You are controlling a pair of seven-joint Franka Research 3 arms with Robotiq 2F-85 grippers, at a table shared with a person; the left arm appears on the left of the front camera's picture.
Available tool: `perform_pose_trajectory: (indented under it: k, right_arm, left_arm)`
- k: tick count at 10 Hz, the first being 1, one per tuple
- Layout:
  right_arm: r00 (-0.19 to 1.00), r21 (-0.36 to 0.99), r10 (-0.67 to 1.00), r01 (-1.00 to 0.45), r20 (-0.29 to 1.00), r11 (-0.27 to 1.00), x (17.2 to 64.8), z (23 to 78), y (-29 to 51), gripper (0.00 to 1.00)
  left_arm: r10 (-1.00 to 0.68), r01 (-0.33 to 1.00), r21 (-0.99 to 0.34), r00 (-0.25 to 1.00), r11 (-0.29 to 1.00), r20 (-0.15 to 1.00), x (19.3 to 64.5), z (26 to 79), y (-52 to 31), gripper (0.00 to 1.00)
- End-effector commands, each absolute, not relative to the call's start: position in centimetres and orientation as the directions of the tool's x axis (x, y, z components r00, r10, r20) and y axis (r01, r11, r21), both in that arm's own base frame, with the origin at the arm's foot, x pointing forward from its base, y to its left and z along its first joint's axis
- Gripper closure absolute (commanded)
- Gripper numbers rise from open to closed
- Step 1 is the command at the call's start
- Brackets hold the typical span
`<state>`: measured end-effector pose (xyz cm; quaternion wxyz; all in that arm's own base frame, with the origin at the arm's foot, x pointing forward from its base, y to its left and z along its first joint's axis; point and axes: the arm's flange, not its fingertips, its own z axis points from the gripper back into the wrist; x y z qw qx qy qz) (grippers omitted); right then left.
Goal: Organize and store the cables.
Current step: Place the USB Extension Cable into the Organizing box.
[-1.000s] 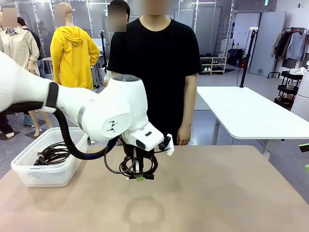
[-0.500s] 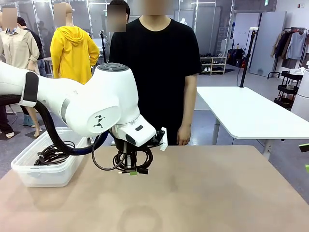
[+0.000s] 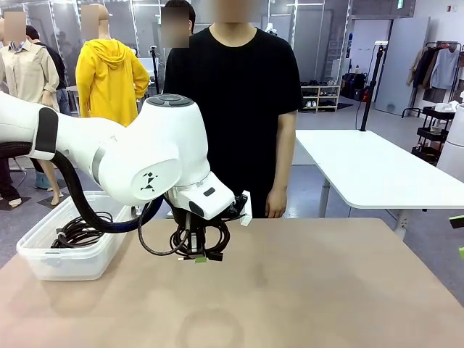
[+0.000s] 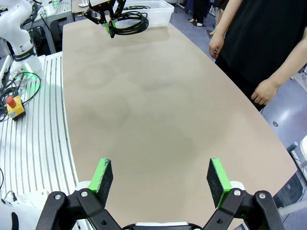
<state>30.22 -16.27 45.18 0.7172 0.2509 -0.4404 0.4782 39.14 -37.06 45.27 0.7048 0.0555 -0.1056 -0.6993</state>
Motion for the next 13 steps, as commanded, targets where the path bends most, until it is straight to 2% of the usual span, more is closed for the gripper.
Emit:
perform_pose_trajectory:
  k: [1, 3, 7, 9, 11, 13]
  right_arm:
    - [0.132, -0.079, 0.462, -0.909, 0.877, 0.410, 30.4, 45.1, -16.4, 0.00]
    - [0.132, -0.079, 0.462, -0.909, 0.877, 0.410, 30.4, 45.1, -16.4, 0.00]
    - [0.132, -0.079, 0.462, -0.909, 0.877, 0.410, 30.4, 45.1, -16.4, 0.00]
    - [0.132, -0.079, 0.462, -0.909, 0.877, 0.410, 30.4, 45.1, -16.4, 0.00]
    - [0.132, -0.079, 0.462, -0.909, 0.877, 0.410, 30.4, 45.1, -16.4, 0.00]
    - [0.132, -0.079, 0.462, -0.909, 0.877, 0.410, 30.4, 45.1, -16.4, 0.00]
  left_arm:
    - [-0.995, 0.969, 0.245, 0.005, 0.028, 0.097, 39.4, 47.2, -35.9, 0.84]
    - [-0.995, 0.976, 0.218, 0.003, 0.025, 0.100, 40.4, 49.9, -29.3, 0.84]
    - [-0.997, 0.959, 0.283, -0.019, 0.004, 0.080, 41.9, 51.6, -14.3, 0.84]
    - [-0.993, 0.949, 0.312, -0.001, 0.036, 0.116, 42.2, 52.2, -8.1, 0.84]
    - [-0.986, 0.941, 0.318, 0.073, 0.118, 0.149, 42.2, 52.7, -4.8, 0.84]
    - [-0.987, 0.943, 0.308, 0.090, 0.128, 0.133, 41.7, 53.0, -3.9, 0.84]
